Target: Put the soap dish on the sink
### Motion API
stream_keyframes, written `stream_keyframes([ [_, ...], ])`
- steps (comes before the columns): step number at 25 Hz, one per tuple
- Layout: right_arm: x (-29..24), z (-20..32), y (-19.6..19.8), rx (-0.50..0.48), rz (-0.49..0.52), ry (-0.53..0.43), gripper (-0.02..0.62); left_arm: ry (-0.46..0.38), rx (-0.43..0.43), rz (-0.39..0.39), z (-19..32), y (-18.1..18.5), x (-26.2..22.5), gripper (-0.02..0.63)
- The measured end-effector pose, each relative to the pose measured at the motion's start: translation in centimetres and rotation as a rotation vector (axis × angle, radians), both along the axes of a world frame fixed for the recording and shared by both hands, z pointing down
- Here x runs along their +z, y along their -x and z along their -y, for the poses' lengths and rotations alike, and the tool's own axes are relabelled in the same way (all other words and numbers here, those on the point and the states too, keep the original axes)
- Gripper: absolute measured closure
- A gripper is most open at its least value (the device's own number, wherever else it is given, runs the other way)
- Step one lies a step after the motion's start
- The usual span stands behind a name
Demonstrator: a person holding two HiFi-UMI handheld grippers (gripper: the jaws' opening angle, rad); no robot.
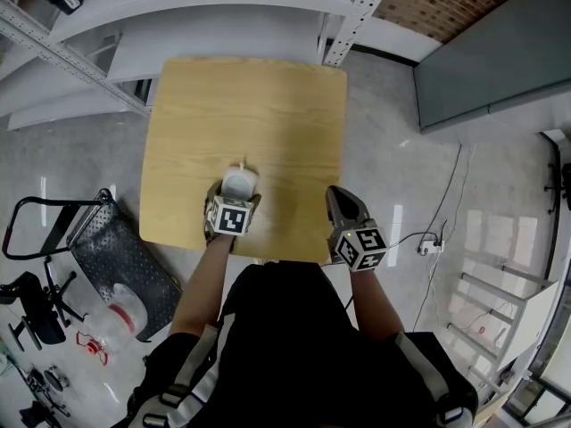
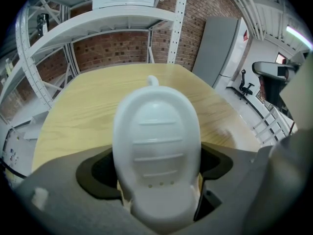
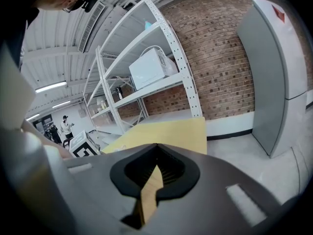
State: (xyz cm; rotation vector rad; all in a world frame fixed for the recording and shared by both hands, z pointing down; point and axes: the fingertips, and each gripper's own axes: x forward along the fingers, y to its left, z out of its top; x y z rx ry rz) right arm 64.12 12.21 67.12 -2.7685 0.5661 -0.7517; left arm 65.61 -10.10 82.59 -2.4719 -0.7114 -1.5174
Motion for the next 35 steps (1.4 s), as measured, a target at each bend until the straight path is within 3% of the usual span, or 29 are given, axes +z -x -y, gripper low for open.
stream_keyframes([
  [7, -0.7, 1.3, 0.9, -0.016, -0.021, 0.014, 0.589, 0.070, -0.018, -0.029, -0.2, -0.2, -1.3, 0.112],
  [13, -2.5, 2.4, 1.6, -0.024, -0.080, 0.031, 0.589, 0.150, -0.051, -0.136, 0.6, -0.9, -6.1, 0.114],
  [17, -5.1, 2.8, 2.1, 0.007, -0.139, 0.013, 0.589, 0.249, -0.099, -0.249, 2.2, -1.2, -10.4, 0.115],
  [23, -9.6, 2.0, 2.7, 0.032, -0.243, 0.011, 0.589, 0.414, -0.126, -0.501, 2.4, -1.1, -18.9, 0.163],
  [25, -10.6, 1.8, 3.2, 0.041, -0.260, 0.002, 0.589, 0.436, -0.119, -0.555, 2.5, -0.5, -20.9, 0.220],
  [32, -13.1, 0.6, 3.6, 0.029, -0.316, -0.028, 0.589, 0.474, -0.132, -0.657, 2.6, 0.4, -25.5, 0.321],
  [34, -13.7, 0.2, 3.2, 0.015, -0.335, -0.038, 0.589, 0.465, -0.168, -0.703, 2.9, 0.4, -26.6, 0.423],
  [35, -14.0, -0.1, 3.2, 0.009, -0.343, -0.046, 0.589, 0.460, -0.189, -0.728, 3.1, 0.5, -27.1, 0.508],
])
